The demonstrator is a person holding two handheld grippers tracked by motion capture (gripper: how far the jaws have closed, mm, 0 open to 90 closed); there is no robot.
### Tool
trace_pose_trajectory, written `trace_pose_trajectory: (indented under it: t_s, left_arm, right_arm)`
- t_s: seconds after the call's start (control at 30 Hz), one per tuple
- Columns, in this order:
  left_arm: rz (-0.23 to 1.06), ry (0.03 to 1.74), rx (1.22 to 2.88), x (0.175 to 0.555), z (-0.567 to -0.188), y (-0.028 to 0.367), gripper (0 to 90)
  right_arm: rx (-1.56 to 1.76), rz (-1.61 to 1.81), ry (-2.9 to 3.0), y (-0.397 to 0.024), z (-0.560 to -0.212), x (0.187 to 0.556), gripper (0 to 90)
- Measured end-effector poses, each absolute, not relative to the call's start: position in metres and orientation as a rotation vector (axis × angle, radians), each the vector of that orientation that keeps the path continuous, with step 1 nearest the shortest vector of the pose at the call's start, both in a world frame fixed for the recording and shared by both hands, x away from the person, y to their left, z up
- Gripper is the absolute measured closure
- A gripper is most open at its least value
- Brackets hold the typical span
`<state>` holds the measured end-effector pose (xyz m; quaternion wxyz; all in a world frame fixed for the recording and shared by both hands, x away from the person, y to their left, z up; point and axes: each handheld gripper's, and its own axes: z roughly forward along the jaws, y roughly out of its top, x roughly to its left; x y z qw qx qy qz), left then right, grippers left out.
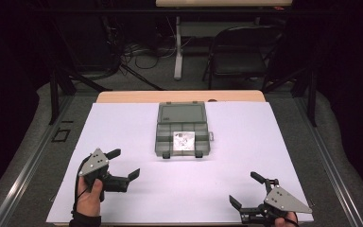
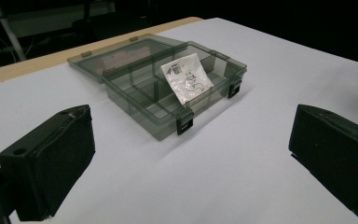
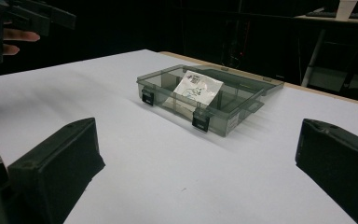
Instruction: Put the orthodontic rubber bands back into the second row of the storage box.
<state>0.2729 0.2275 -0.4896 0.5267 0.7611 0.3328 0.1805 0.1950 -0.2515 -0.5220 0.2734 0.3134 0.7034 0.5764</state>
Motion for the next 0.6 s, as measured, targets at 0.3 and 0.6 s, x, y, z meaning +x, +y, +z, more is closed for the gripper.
trace_pose_trajectory:
  t_s: [0.3,0.6]
  left_arm:
    - [0.456,0.840,1.778,0.263,-0.499,0.244,0.4]
    - [0.467,0.864,1.754,0.263,-0.505,0.251,0.4]
  right_arm:
    - [0.845,1.550,1.892,-0.252,-0.522,0.195,0.0]
    - [0.849,1.549,1.889,-0.252,-0.522,0.195,0.0]
